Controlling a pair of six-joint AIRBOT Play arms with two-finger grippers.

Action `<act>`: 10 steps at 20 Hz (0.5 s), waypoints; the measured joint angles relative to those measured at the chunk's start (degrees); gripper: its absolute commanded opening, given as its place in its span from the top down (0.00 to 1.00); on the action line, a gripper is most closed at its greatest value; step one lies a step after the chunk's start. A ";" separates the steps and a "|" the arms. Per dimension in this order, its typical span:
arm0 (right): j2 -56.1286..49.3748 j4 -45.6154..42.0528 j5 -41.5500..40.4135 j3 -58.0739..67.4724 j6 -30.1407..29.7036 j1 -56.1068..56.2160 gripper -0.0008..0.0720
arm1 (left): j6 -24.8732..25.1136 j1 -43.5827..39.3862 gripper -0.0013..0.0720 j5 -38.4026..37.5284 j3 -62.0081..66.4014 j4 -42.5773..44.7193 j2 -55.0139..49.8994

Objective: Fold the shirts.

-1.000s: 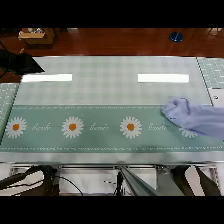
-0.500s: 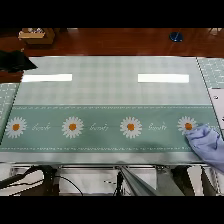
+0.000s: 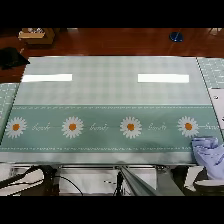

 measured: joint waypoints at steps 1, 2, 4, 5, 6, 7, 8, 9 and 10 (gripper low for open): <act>-0.13 -0.44 -1.53 -0.31 0.44 -0.13 0.17 | 0.02 0.07 0.60 0.59 0.00 0.02 -0.02; -0.68 -0.61 -3.04 -0.26 1.03 0.07 0.17 | 0.00 0.07 0.59 1.05 -0.02 0.00 -0.02; -3.06 1.64 -6.16 1.73 1.70 2.23 0.17 | 0.00 -0.02 0.09 1.62 0.00 0.00 -0.04; -5.14 4.24 -7.93 4.04 1.70 4.55 0.17 | 0.00 -0.17 0.05 1.99 0.00 0.00 -0.07; -7.48 6.78 -9.62 6.99 1.44 7.39 0.18 | 0.00 -0.46 0.05 2.54 0.00 0.00 -0.11; -10.27 9.35 -11.34 10.62 1.01 10.88 0.18 | 0.00 -0.96 0.05 3.23 0.00 0.02 -0.20; -13.60 12.74 -12.61 15.08 0.33 15.45 0.18 | 0.00 -1.86 0.06 3.93 0.00 0.00 -0.37; -16.98 15.45 -13.55 19.26 -0.35 20.22 0.18 | 0.00 -2.97 0.06 5.20 0.00 -0.04 -0.68; -20.70 18.29 -13.90 23.85 -0.94 26.03 0.18 | 0.00 -4.55 0.06 6.54 0.00 0.07 -1.16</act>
